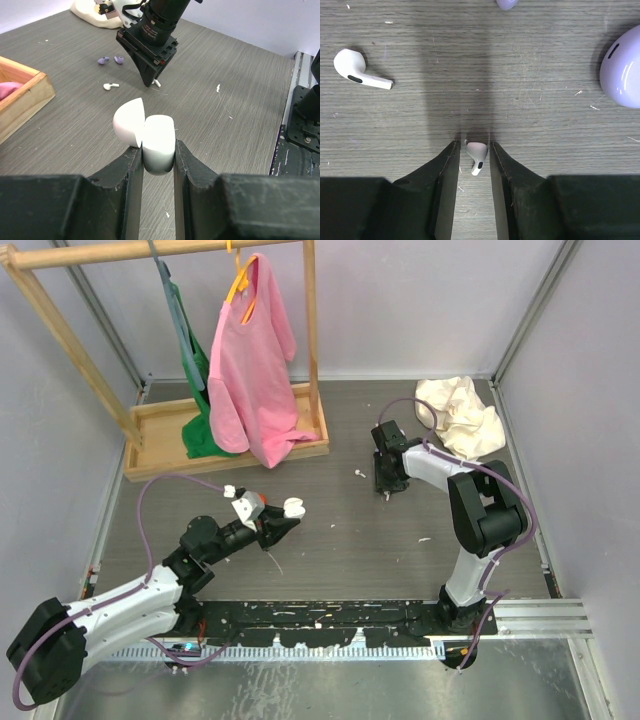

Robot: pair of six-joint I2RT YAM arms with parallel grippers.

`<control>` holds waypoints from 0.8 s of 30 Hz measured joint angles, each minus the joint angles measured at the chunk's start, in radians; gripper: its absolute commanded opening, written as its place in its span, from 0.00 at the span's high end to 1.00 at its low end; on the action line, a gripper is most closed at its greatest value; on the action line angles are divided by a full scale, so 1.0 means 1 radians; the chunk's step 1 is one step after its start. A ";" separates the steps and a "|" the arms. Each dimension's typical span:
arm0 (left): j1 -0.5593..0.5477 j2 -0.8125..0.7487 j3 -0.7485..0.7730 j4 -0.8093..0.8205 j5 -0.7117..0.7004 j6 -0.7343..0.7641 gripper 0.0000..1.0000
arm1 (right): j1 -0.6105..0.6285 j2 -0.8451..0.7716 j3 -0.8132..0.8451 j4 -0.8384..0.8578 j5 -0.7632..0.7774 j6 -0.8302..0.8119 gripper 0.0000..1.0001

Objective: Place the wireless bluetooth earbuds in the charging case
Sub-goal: Pick up the earbud from the center of the board.

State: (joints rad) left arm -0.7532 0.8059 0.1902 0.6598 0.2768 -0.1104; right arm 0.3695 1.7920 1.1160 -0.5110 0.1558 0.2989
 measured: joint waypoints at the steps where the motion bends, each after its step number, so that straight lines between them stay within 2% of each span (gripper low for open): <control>1: 0.000 0.000 0.000 0.000 0.000 0.000 1.00 | 0.000 0.000 0.000 0.000 0.000 0.000 0.65; 8: 0.000 0.000 0.000 0.000 0.000 0.000 1.00 | 0.000 0.002 0.000 0.000 0.004 0.000 0.74; 15: 0.000 0.000 0.000 0.000 0.000 0.000 1.00 | 0.000 -0.007 -0.008 0.002 0.008 0.000 0.76; 24: 0.000 -0.019 0.000 -0.001 0.000 0.002 1.00 | 0.021 -0.171 -0.079 -0.005 0.007 0.000 0.76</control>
State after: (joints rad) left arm -0.7532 0.7868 0.1902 0.6586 0.2764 -0.1089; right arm 0.3904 1.6215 1.0367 -0.5156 0.1627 0.2989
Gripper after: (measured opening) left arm 0.261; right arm 0.270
